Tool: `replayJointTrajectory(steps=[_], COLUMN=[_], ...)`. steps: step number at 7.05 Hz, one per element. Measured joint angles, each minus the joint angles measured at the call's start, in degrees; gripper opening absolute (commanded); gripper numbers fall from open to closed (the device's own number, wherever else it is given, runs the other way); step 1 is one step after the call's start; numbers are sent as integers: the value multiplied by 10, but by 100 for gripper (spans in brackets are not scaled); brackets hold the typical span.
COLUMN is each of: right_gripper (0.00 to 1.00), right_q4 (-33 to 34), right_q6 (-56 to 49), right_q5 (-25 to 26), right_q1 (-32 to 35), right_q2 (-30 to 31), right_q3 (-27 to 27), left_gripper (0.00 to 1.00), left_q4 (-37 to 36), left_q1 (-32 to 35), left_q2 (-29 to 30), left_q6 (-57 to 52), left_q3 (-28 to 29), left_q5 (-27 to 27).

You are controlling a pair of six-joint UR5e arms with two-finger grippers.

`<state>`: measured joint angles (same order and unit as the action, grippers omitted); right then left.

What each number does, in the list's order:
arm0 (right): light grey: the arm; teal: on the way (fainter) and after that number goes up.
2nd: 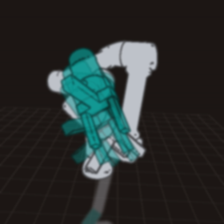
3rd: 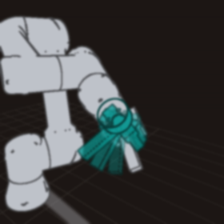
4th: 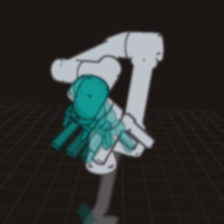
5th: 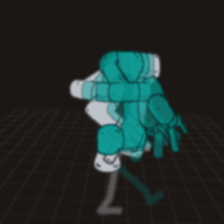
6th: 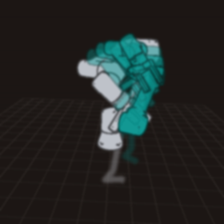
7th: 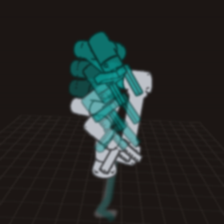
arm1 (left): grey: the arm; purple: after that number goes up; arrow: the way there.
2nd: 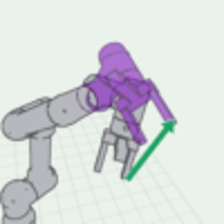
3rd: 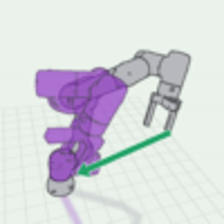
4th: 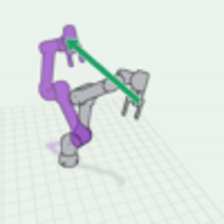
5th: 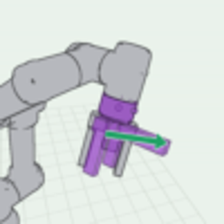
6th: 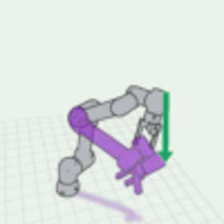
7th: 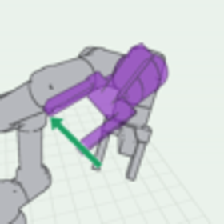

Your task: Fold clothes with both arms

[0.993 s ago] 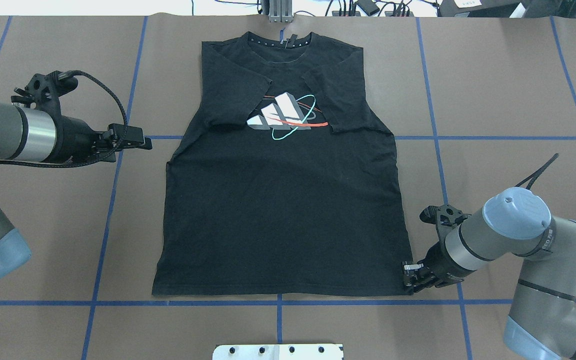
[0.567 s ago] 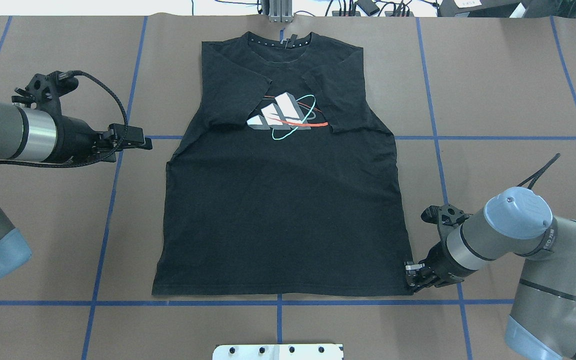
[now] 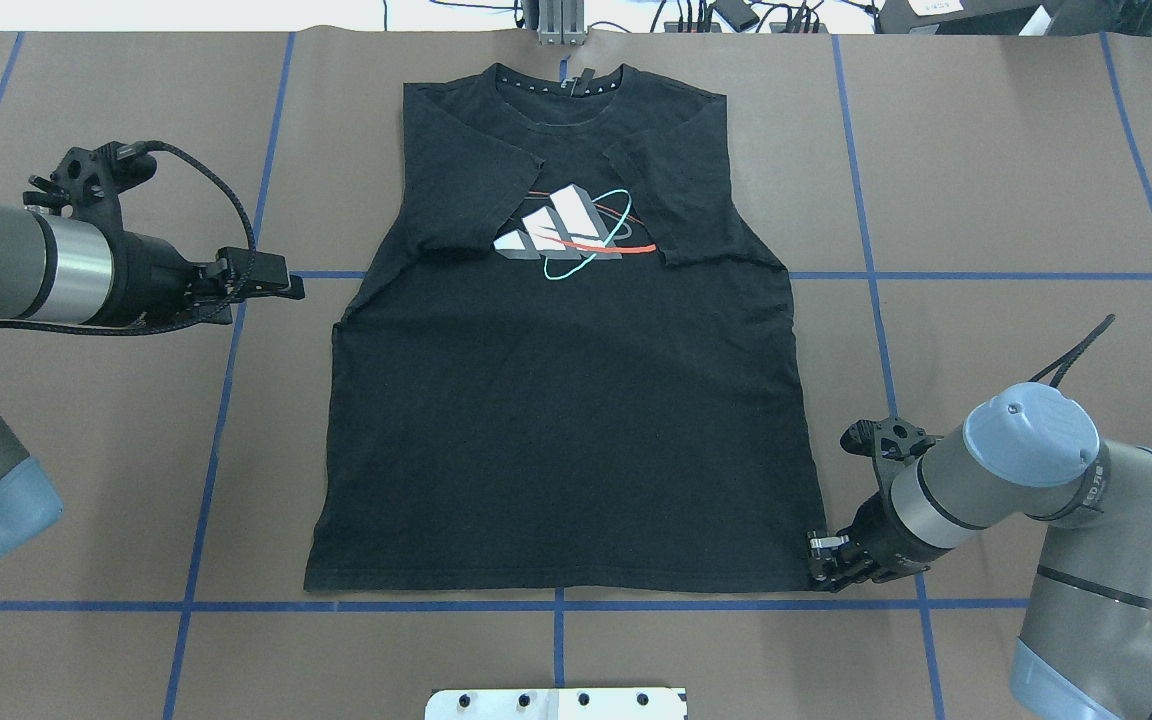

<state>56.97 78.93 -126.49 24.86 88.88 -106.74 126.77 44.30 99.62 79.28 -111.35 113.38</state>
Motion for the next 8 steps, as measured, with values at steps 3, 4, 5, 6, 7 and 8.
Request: replayJointTrajectory(steps=[3,4,5,6,7,8], right_gripper=[0,0,0,0,0,0], right_q4=[1,1,1,0,0,0], right_q6=[0,0,0,-1,-1,-1], right_q5=[1,0,-3,-4,-4,-7], right_q1=[-2,0,4,9,14,23], right_q2=[-1,-1,-1,-1,-1,-1], right_q3=[0,0,-1,-5,-11,-20], left_gripper=[99,99,99,99,99,99], left_q4=[0,0,0,0,0,0], left_q1=[0,0,0,0,0,-1], left_q2=[0,0,0,-1,-5,-10], left_q6=[0,0,0,1,1,0], left_q3=[0,1,1,1,0,0], left_q5=[0,0,0,0,0,0])
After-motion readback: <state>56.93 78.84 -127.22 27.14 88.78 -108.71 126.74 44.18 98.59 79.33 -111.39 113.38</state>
